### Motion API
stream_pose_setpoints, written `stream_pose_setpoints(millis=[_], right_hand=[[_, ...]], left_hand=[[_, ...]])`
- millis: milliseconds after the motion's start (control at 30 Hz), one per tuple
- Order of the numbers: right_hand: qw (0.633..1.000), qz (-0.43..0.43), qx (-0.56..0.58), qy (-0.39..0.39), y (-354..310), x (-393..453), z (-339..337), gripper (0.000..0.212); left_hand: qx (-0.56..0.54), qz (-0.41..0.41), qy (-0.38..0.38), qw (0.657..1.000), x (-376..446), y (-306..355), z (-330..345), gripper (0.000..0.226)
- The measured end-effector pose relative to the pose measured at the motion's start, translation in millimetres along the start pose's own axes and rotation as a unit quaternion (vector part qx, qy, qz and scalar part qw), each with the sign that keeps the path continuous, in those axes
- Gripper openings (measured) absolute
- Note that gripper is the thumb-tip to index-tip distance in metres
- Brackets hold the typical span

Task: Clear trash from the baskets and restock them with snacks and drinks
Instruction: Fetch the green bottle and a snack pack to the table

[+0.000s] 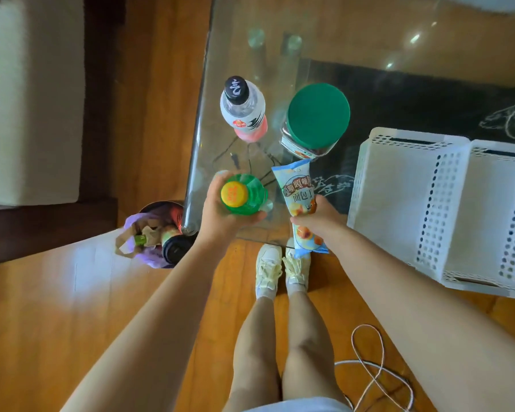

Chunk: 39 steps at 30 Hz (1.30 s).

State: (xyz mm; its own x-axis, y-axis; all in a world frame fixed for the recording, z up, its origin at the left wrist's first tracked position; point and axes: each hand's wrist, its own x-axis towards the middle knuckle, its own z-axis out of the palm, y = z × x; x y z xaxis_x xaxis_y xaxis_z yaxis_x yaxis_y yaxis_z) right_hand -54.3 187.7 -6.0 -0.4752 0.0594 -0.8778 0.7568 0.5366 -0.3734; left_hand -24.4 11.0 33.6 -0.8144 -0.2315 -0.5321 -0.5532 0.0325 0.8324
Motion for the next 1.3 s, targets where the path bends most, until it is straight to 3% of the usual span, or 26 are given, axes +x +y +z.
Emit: stream_pose_setpoints(millis=[367,567,700,800,1000,1133,1300], right_hand=[[0.996,-0.028,-0.076,0.023,5,15,4,0.037],[0.998,-0.039,-0.049,0.014,17,-18,-22,0.056],[0.999,-0.034,-0.033,0.006,35,-63,-46,0.045],[1.0,-0.005,-0.01,-0.011,46,-96,-60,0.034],[0.998,0.032,-0.047,-0.031,47,-154,-60,0.028],[0.986,0.026,-0.139,-0.084,34,-186,-24,0.028],[0.94,-0.038,-0.293,-0.169,15,-226,56,0.028]], left_hand=[[-0.04,-0.036,-0.012,0.998,-8,-5,2,0.077],[-0.054,-0.162,0.058,0.984,-24,1,4,0.095],[-0.022,-0.242,0.048,0.969,-60,8,-11,0.071],[-0.046,-0.298,0.07,0.951,-99,14,-25,0.031],[-0.12,-0.341,0.149,0.921,-199,16,-55,0.02],[-0.199,-0.356,0.224,0.885,-278,2,-72,0.017],[-0.354,-0.364,0.356,0.785,-381,-42,-82,0.02]])
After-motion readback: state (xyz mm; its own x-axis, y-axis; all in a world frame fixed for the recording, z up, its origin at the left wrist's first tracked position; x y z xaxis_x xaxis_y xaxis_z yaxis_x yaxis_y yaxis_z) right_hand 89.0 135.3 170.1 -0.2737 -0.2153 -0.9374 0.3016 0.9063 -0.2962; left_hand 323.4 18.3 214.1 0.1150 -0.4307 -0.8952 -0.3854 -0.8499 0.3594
